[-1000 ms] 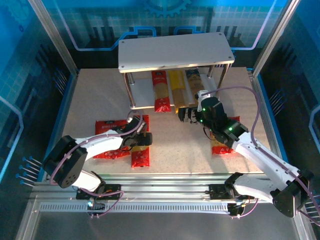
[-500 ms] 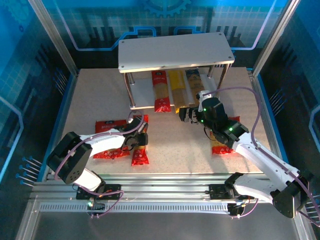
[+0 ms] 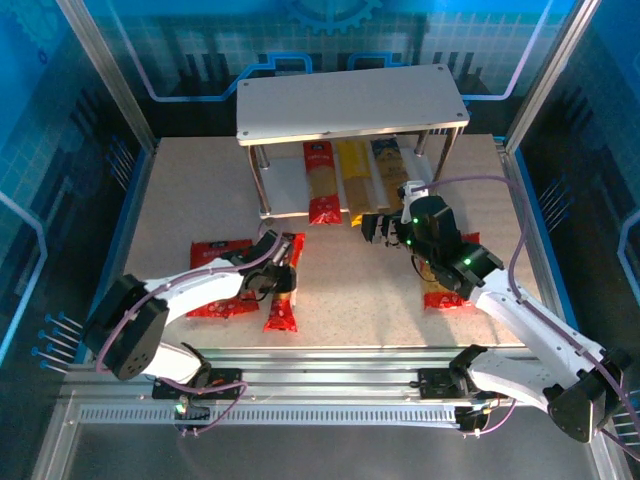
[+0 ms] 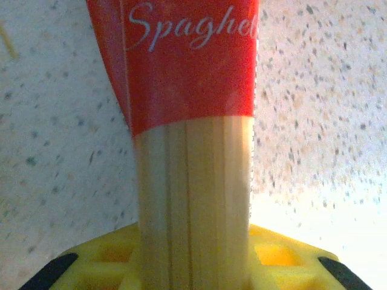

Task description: Place and organize the pasta boxes and bags onto the shelf

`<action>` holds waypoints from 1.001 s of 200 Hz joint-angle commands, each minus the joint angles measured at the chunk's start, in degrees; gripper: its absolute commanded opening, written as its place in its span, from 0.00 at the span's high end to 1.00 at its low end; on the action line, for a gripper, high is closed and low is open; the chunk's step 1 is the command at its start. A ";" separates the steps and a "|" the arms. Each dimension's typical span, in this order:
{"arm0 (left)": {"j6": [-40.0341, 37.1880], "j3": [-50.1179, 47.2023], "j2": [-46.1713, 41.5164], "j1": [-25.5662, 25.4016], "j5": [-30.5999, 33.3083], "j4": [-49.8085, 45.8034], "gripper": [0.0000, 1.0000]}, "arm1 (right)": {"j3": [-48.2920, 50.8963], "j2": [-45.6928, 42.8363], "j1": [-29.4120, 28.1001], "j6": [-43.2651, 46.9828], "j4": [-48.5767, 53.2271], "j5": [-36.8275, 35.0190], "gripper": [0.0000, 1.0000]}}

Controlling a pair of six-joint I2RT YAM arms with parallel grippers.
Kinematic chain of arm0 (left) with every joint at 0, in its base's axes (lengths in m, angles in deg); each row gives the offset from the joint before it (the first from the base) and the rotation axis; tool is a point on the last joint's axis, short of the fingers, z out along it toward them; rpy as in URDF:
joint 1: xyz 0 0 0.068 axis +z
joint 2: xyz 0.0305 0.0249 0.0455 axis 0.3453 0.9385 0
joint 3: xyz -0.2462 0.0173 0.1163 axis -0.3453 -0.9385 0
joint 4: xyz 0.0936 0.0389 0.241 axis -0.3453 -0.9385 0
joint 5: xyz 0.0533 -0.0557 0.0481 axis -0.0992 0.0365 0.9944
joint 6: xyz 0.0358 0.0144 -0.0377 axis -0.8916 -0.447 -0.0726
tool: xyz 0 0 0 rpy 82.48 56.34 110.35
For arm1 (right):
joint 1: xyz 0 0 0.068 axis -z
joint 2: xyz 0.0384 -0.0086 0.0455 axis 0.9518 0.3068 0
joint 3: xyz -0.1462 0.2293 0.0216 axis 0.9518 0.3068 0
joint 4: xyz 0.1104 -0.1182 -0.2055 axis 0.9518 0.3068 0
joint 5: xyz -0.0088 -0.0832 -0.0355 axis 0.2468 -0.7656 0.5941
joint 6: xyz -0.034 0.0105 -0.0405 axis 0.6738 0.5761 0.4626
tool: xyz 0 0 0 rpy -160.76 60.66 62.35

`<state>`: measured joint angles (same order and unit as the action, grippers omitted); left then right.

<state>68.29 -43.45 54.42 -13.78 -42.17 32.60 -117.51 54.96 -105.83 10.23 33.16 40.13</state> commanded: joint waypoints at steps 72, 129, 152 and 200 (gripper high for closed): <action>-7.19 15.15 -12.11 4.94 -1.54 -5.17 1.00 | 0.76 -1.31 0.61 -1.01 0.13 -0.91 0.06; -10.23 23.01 0.42 8.55 5.00 7.70 1.00 | -0.49 -0.16 0.49 -0.75 3.43 -0.95 0.06; -11.26 27.48 6.05 8.84 8.42 10.86 1.00 | -0.67 -0.23 0.55 -0.71 4.50 -1.51 0.06; -12.82 35.13 15.36 9.76 14.92 13.24 1.00 | -1.15 0.06 0.66 0.42 5.86 -2.13 0.06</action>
<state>57.41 -14.18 68.76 -4.71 -32.97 37.00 -116.81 54.57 -105.81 10.06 37.45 39.04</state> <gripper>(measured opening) 0.234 0.941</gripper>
